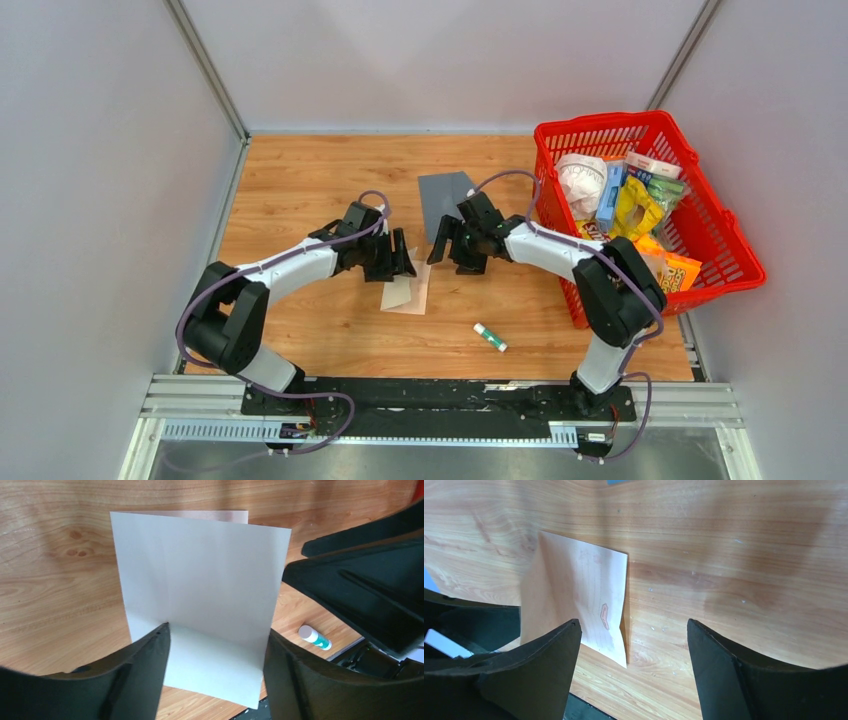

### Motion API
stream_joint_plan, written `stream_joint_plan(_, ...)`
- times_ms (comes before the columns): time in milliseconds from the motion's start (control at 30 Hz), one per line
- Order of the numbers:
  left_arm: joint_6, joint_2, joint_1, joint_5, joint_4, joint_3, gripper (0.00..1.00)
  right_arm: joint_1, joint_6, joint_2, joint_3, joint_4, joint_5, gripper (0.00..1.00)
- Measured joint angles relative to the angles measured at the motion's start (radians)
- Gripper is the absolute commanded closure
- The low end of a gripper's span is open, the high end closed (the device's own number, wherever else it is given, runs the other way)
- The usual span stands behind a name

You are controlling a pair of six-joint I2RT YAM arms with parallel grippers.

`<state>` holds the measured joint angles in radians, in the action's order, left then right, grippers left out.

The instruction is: Place the letter into the envelope and seal it

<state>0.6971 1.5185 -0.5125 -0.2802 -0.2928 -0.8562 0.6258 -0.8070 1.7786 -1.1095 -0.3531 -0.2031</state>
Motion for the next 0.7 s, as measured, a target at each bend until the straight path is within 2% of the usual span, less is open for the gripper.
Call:
stream_joint_plan(100, 0.000, 0.002, -0.003, -0.006, 0.005, 0.000, 0.44, -0.001, -0.005, -0.052, 0.012, -0.002, 0.025, 0.19)
stream_joint_plan(167, -0.002, 0.010, -0.003, -0.009, 0.013, 0.000, 0.46, -0.001, -0.010, -0.085, 0.022, -0.003, 0.040, 0.18)
stream_joint_plan(433, -0.017, 0.069, -0.019, -0.037, 0.042, 0.000, 0.32, 0.005, -0.003, -0.100, 0.017, -0.006, 0.050, 0.18)
stream_joint_plan(700, -0.034, 0.083, -0.024, -0.054, 0.044, 0.000, 0.34, 0.051, 0.014, 0.023, -0.070, -0.013, 0.058, 0.20)
